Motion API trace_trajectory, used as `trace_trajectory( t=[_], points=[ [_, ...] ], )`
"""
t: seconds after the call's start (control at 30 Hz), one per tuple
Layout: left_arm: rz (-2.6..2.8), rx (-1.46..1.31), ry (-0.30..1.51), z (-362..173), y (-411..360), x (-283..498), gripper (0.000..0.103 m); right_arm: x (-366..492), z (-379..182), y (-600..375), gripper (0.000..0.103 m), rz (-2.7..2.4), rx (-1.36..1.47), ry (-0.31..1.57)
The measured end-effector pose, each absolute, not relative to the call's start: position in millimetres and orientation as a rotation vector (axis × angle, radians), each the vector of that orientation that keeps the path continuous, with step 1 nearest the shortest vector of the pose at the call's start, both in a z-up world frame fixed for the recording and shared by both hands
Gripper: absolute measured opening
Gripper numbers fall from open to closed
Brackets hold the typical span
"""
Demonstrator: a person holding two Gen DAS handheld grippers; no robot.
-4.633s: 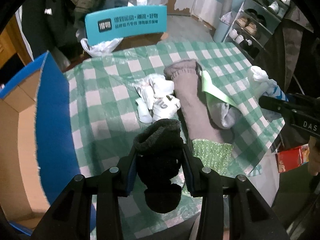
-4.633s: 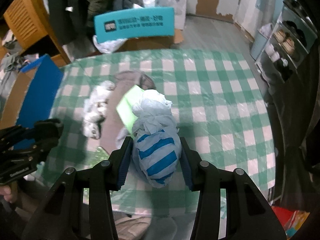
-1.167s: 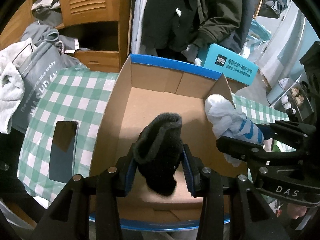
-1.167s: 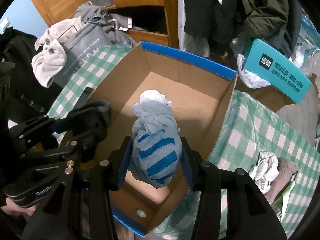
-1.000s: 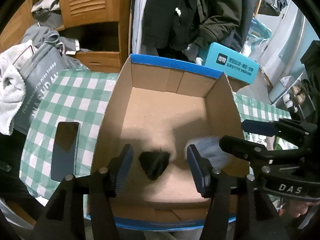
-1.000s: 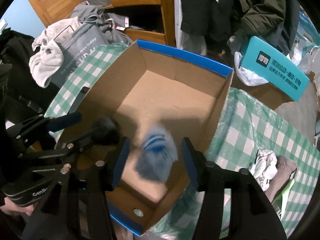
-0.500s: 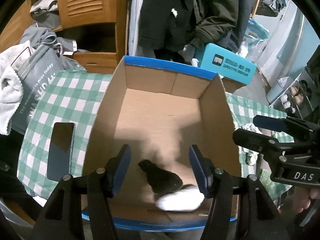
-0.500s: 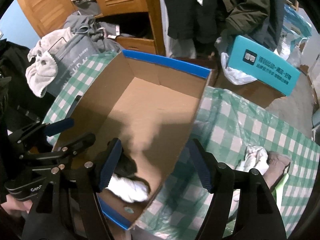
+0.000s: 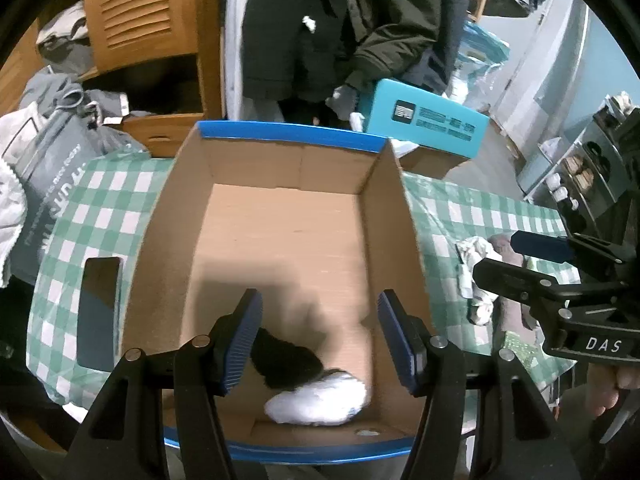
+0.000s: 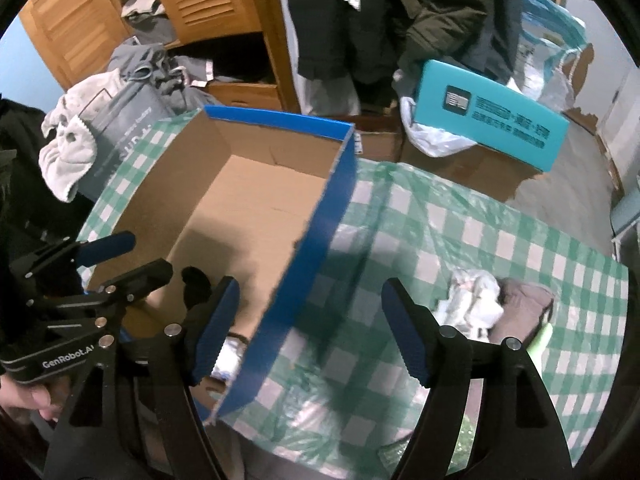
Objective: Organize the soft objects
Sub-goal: 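Open both tools to drop the black sock and striped bundle into the box, then move both tools back over the table toward the grey sock and green cloth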
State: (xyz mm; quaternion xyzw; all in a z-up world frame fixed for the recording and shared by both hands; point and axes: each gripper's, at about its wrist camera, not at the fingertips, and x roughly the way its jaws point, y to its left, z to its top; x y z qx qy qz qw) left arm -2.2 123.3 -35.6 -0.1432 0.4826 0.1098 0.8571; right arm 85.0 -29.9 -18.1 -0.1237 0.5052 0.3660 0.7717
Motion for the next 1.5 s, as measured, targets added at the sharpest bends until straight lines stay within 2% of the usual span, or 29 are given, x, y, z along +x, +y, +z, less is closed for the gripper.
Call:
trace_trajectory(
  t=[0.93, 1.5],
  points=[
    [0.102, -0.211, 1.041, -37, 39, 38, 0.062, 118, -29, -159, 0.074, 0.626, -0.159, 1.097],
    [0.009, -0.199, 1.11, -57, -12, 70, 0.062, 147, -64, -225, 0.074, 0.513, -0.103, 1.167]
  ],
)
